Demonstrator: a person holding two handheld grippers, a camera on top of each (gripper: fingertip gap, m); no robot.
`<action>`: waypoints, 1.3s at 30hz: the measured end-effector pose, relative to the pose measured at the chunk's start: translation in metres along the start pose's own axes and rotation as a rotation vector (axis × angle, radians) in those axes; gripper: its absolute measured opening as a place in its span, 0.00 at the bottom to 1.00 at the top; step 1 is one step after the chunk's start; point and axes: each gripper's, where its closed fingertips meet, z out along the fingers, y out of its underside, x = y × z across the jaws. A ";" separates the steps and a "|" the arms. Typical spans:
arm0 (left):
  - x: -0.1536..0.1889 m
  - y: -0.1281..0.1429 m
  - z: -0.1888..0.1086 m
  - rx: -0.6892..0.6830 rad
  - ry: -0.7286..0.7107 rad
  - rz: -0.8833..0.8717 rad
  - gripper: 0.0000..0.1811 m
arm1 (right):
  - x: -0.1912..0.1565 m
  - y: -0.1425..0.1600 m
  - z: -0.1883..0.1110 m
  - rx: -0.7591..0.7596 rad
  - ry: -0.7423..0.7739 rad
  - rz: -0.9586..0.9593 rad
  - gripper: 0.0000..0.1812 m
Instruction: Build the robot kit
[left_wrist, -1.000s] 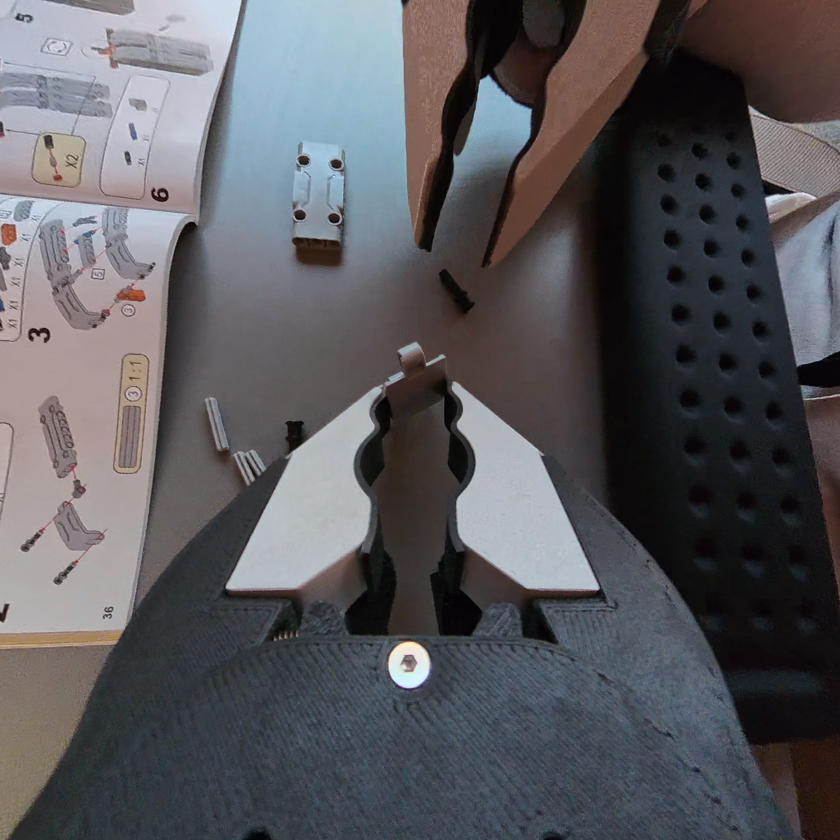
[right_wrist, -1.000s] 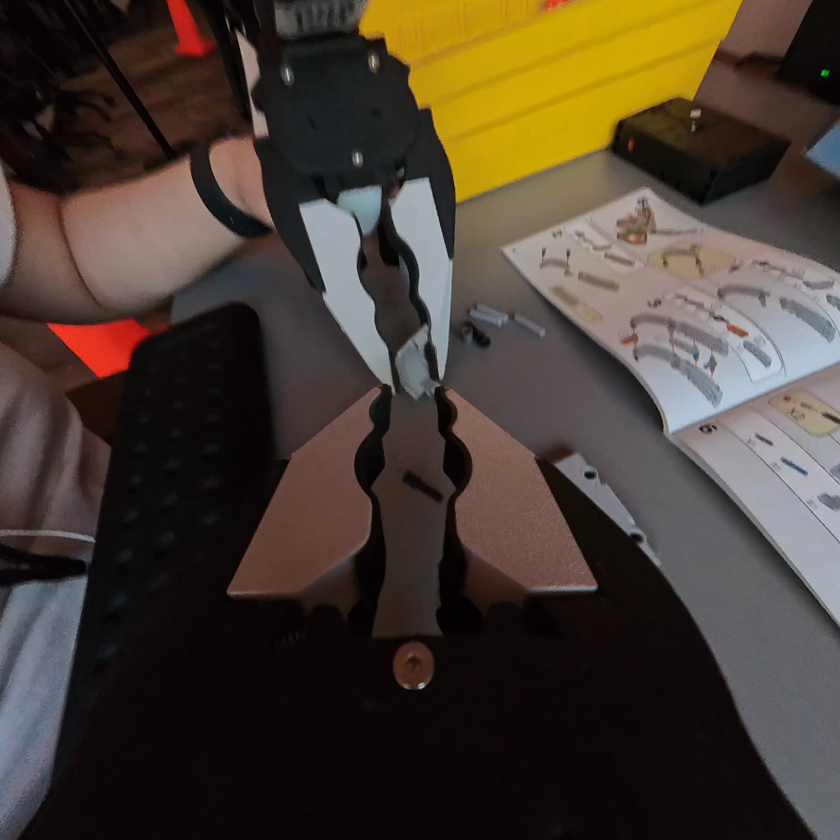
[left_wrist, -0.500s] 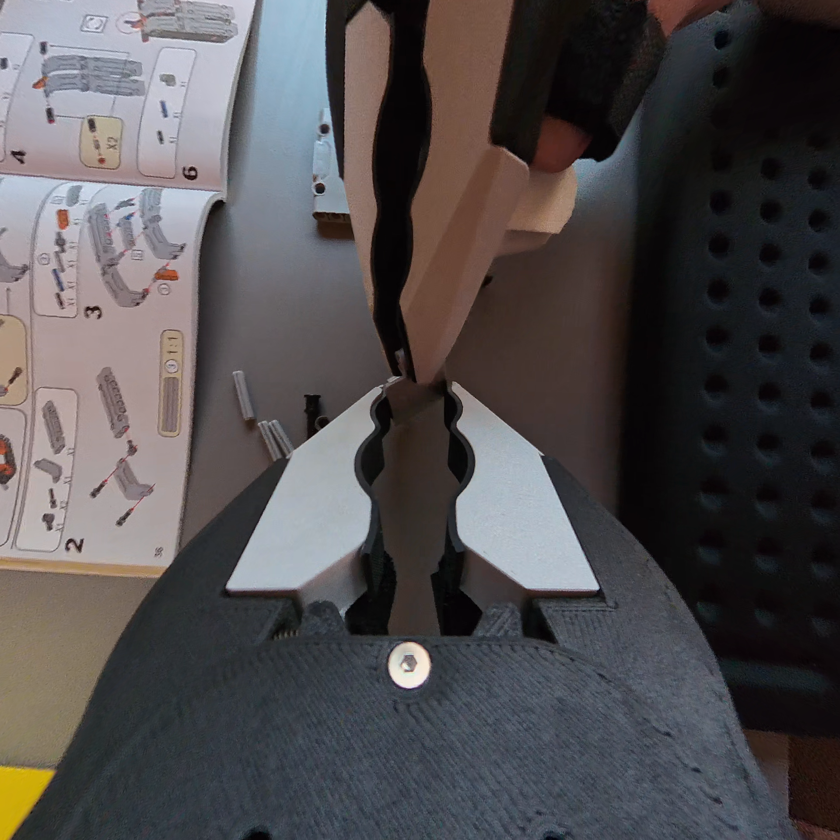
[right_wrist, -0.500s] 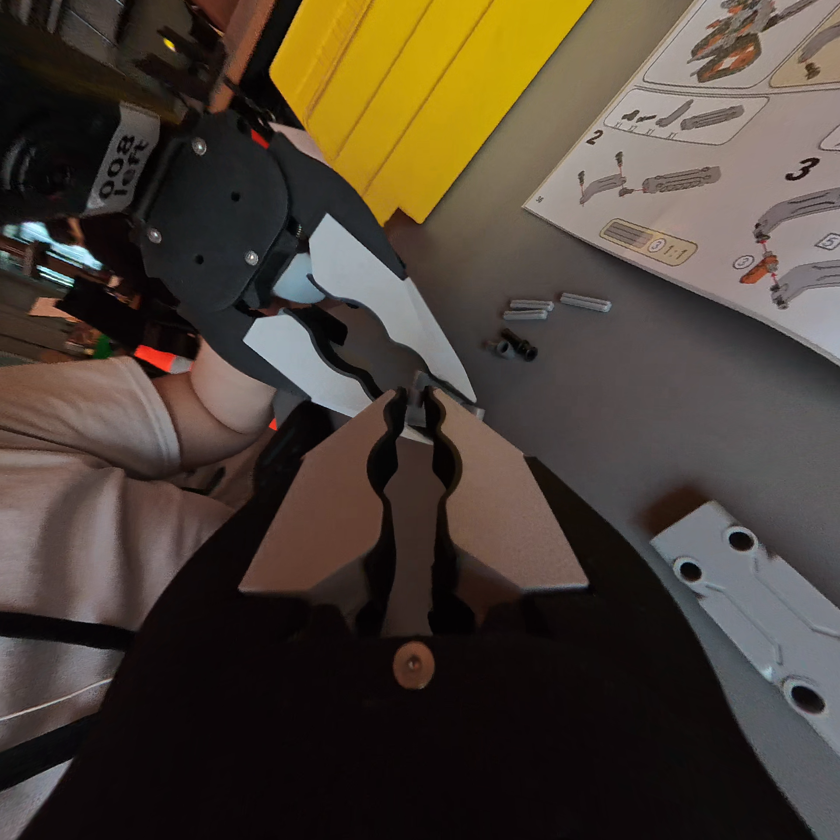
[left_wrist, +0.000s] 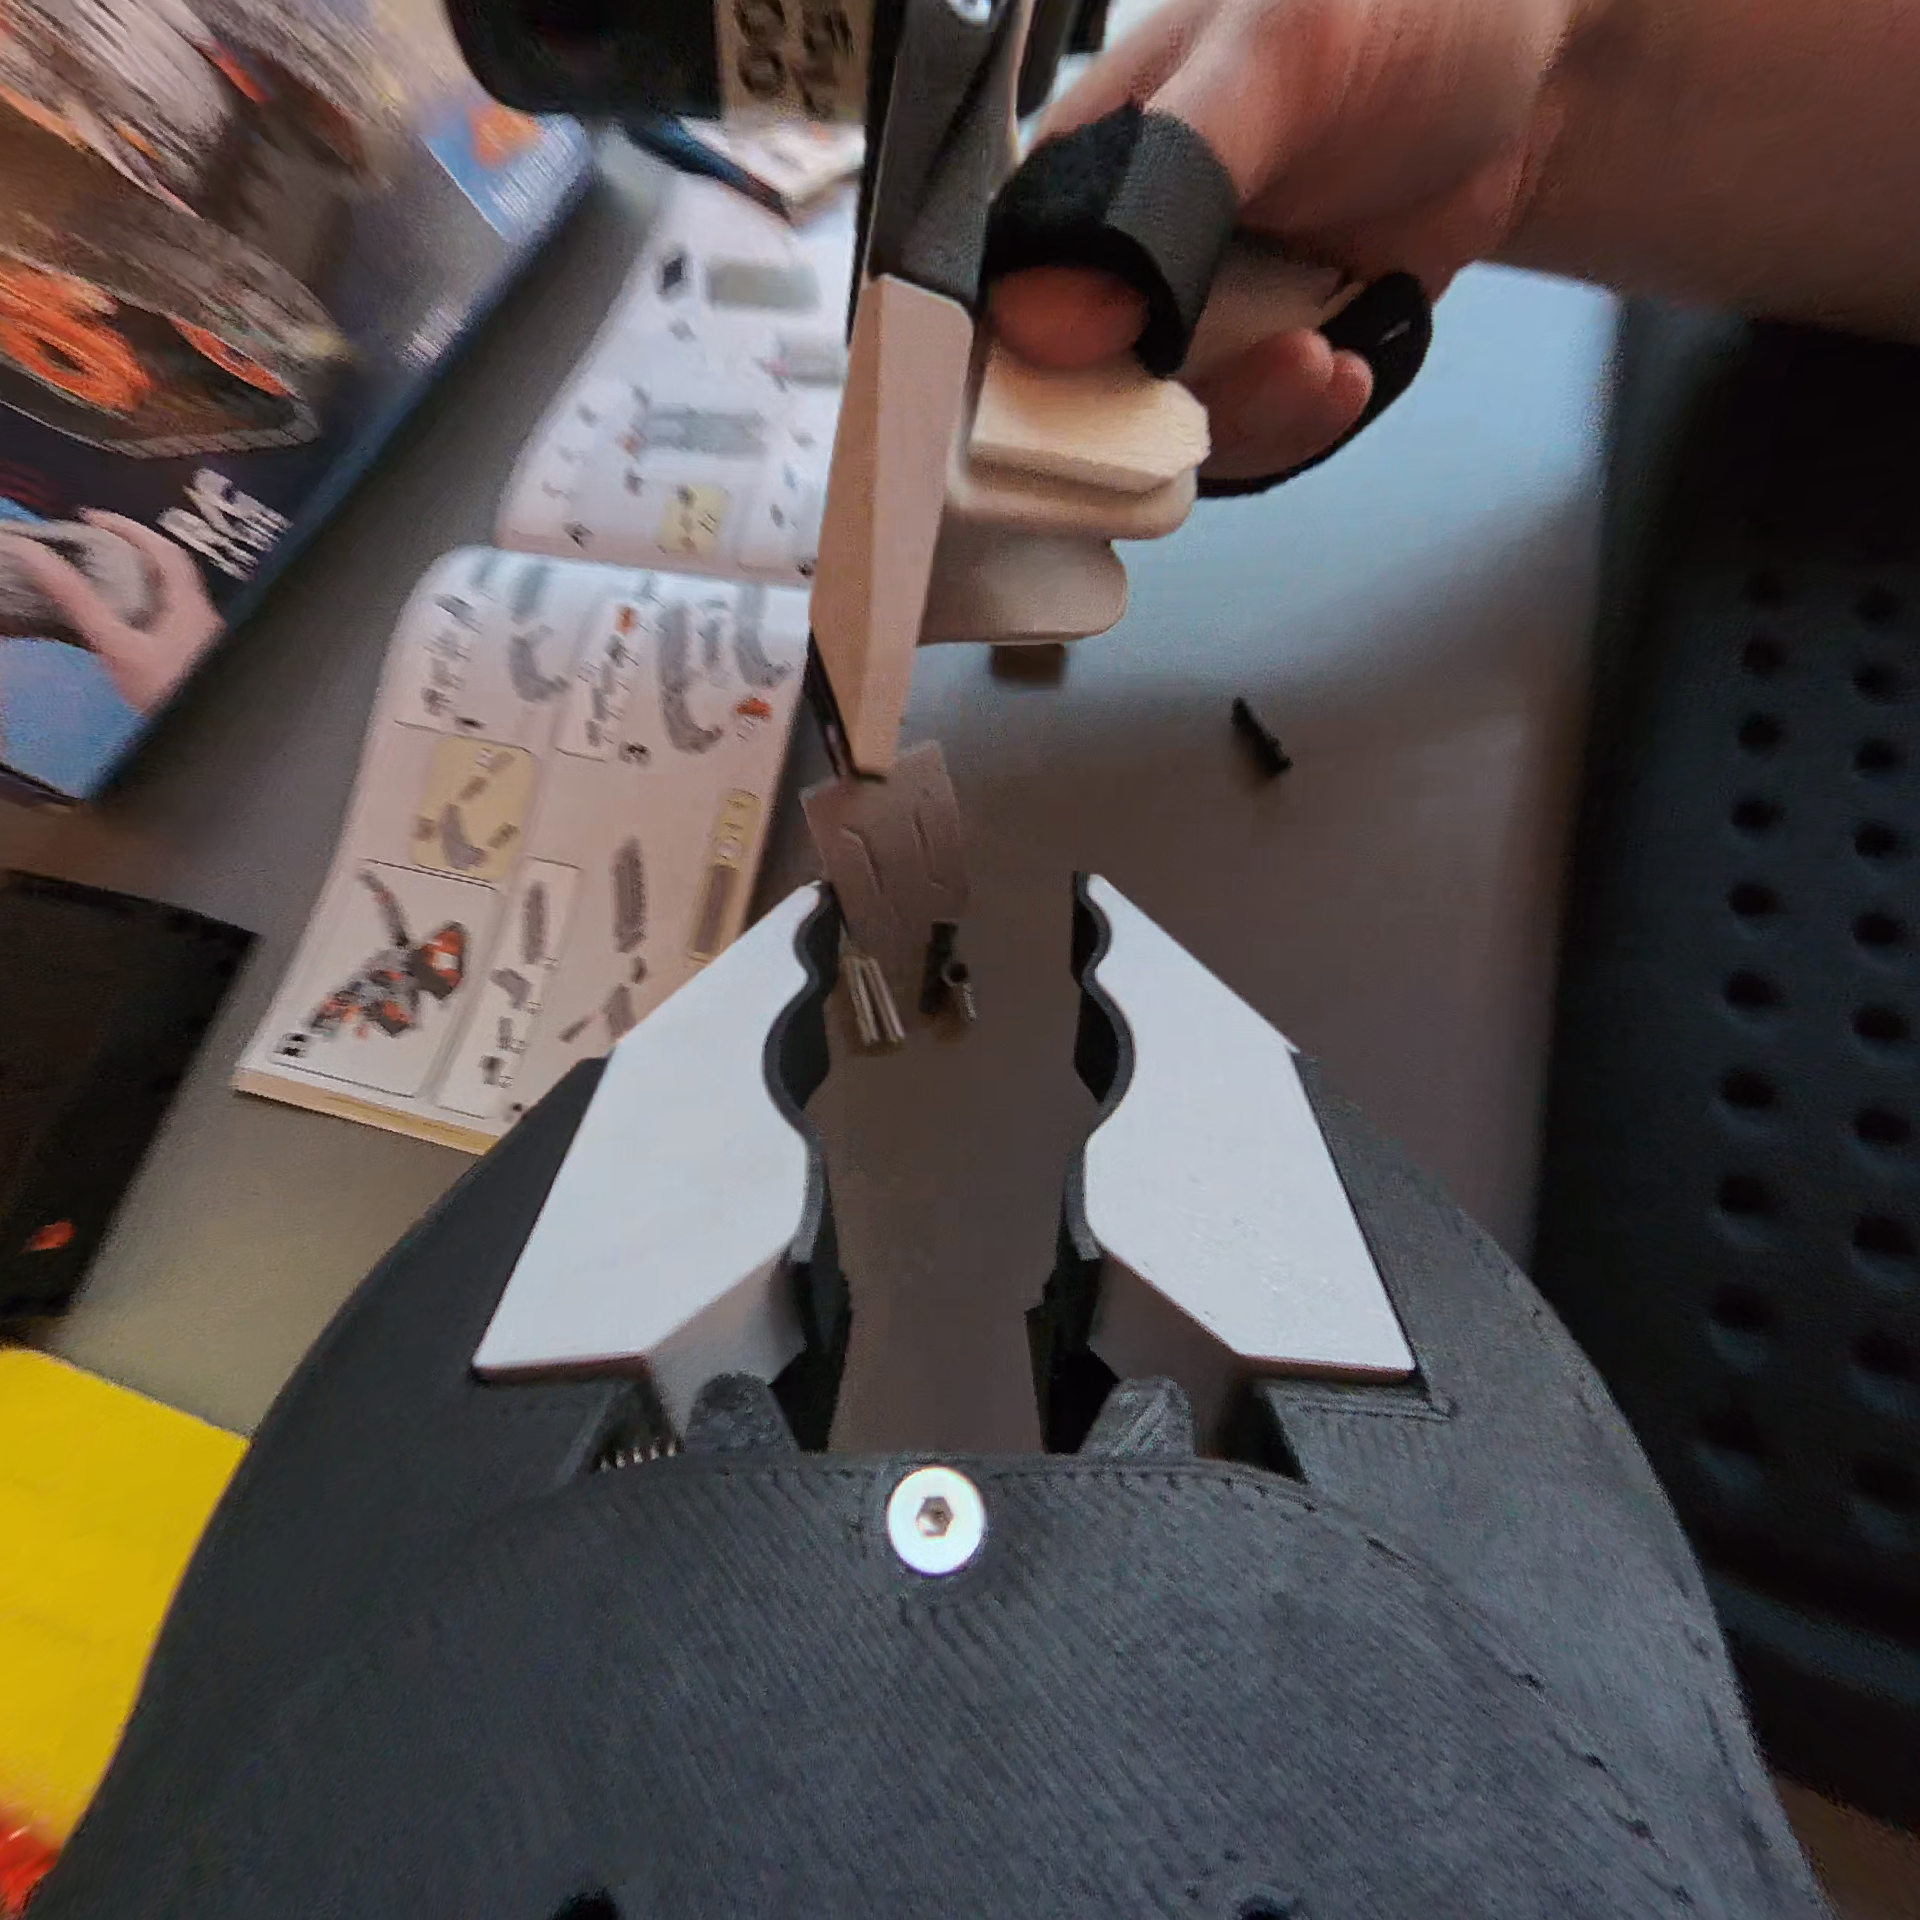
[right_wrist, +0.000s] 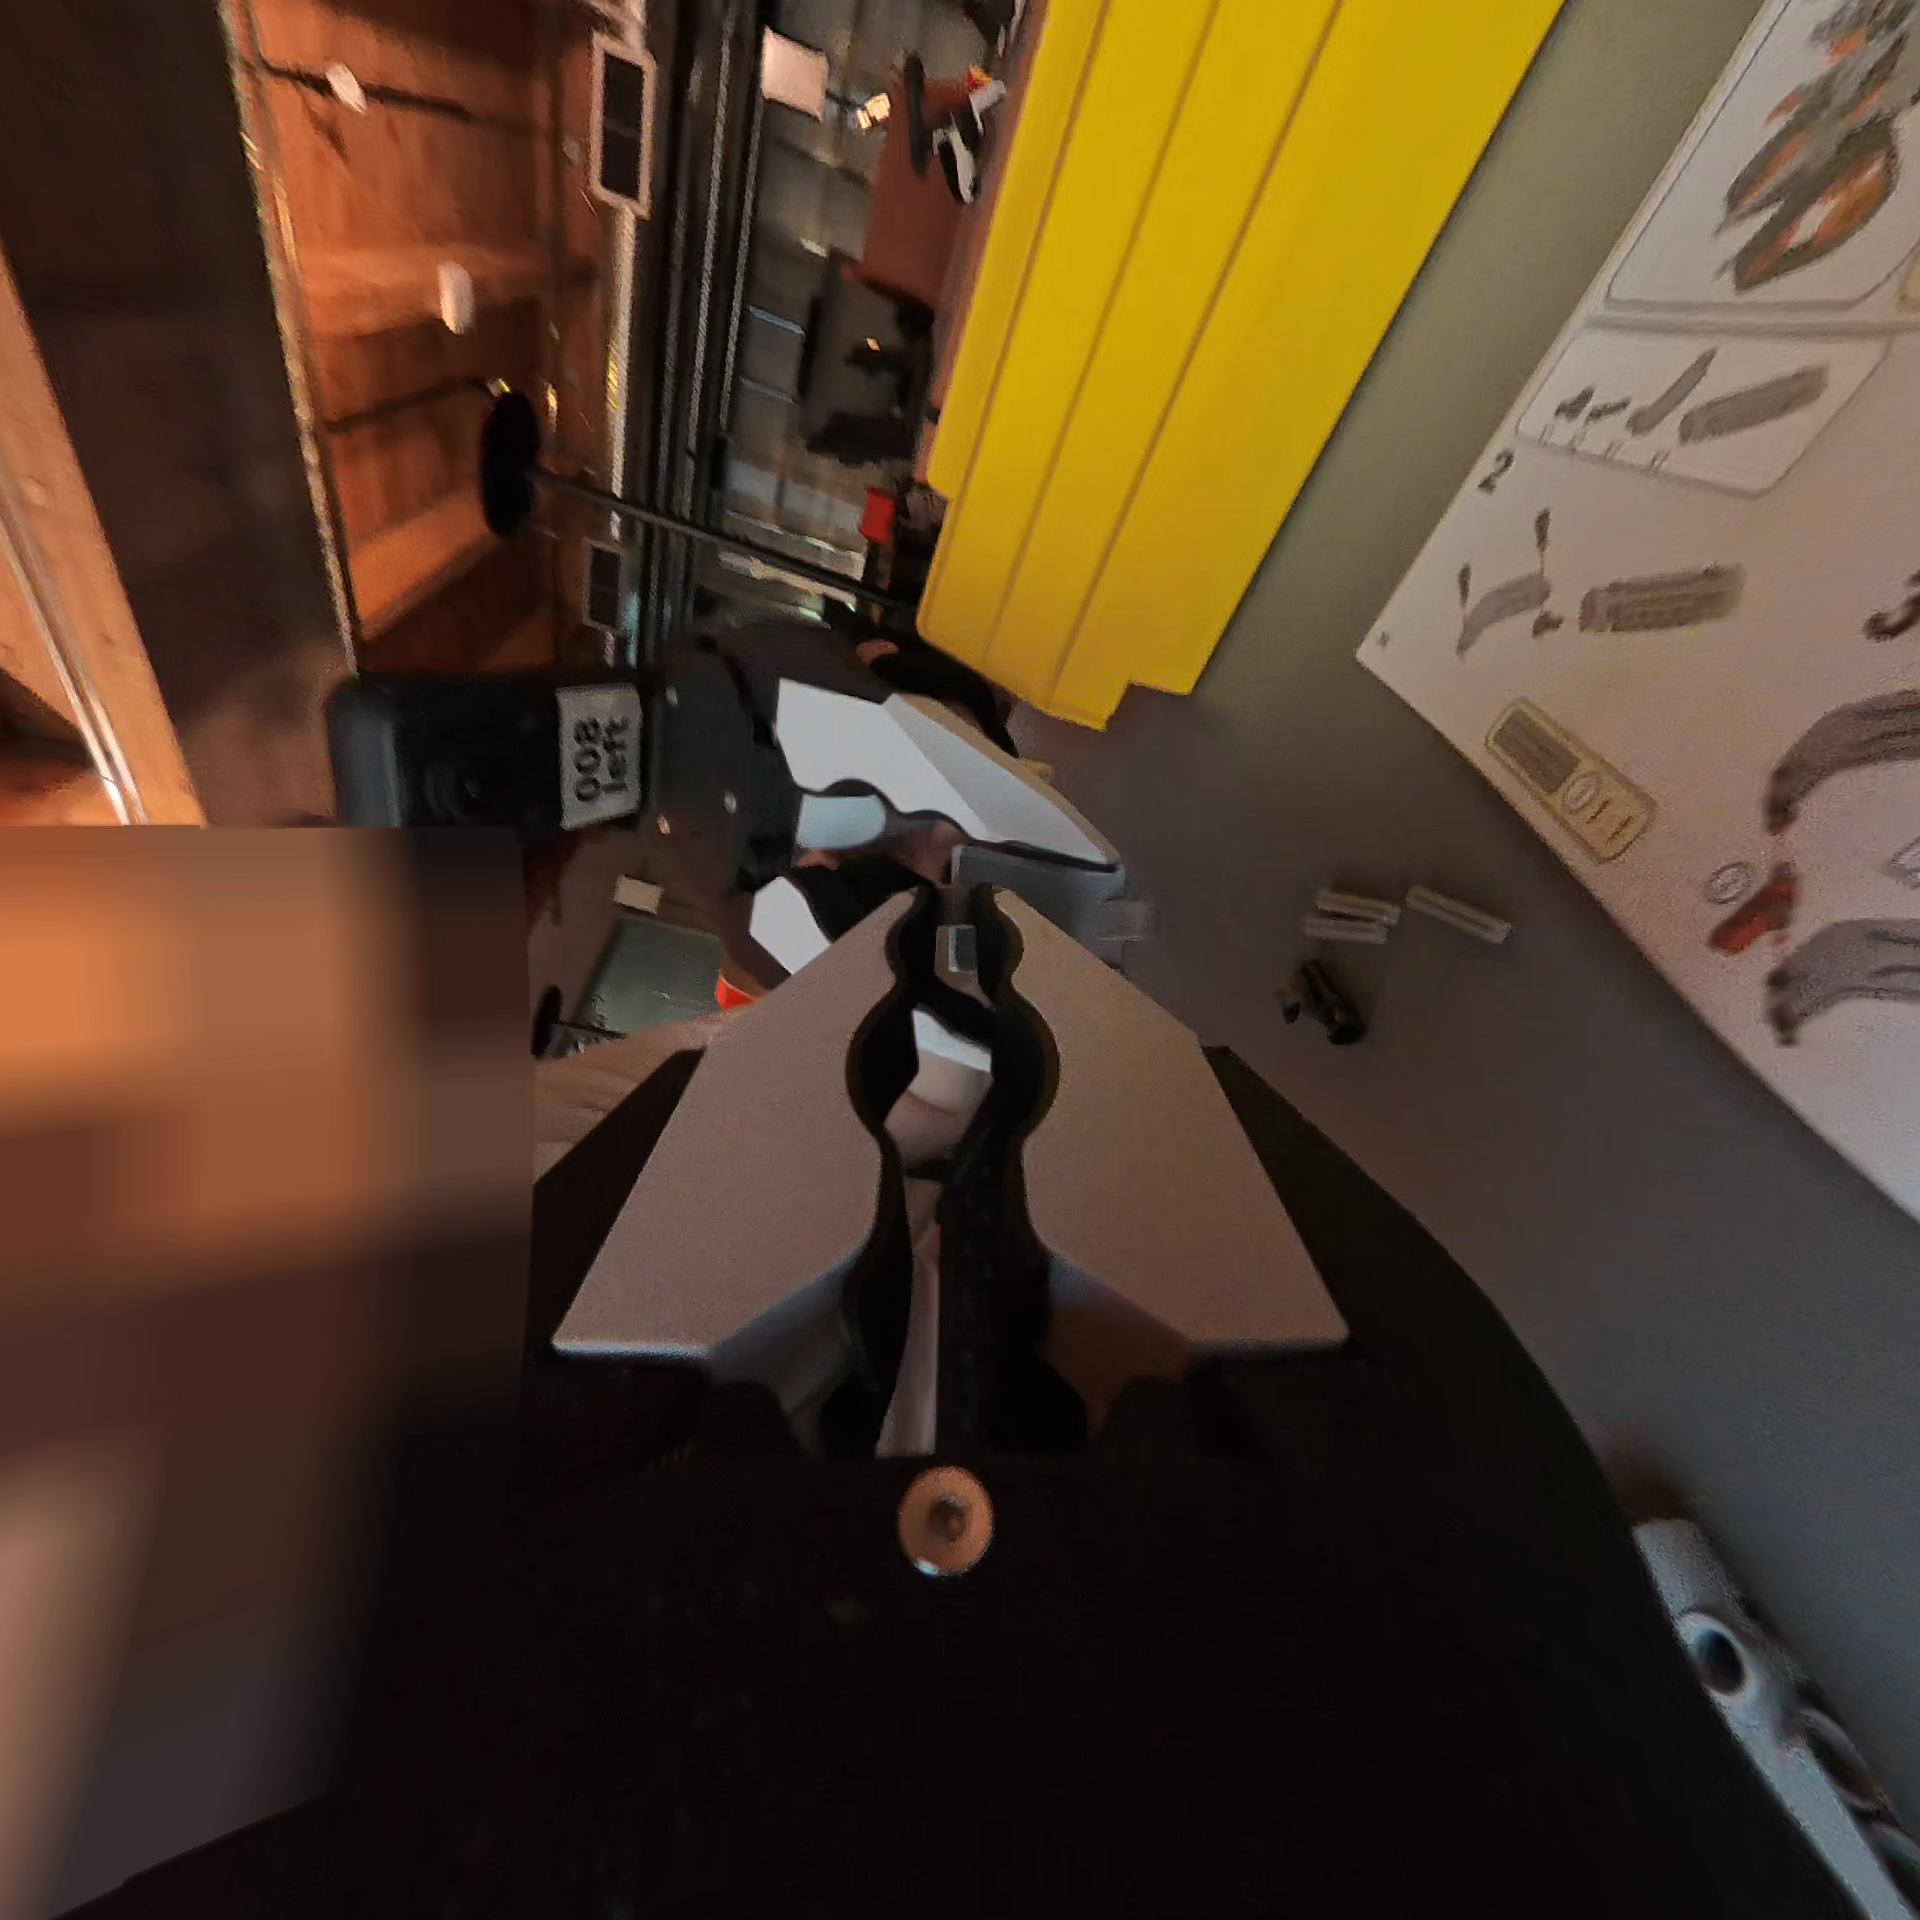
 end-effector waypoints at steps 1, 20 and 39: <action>-0.005 -0.007 -0.004 0.040 -0.037 0.008 0.27 | -0.003 -0.010 -0.007 0.033 -0.024 0.015 0.03; -0.034 -0.010 -0.008 0.100 -0.220 0.006 0.21 | 0.026 -0.111 -0.066 0.423 -0.350 0.404 0.02; -0.045 -0.013 -0.005 0.195 -0.225 -0.148 0.16 | 0.007 -0.067 -0.052 0.418 -0.429 0.471 0.03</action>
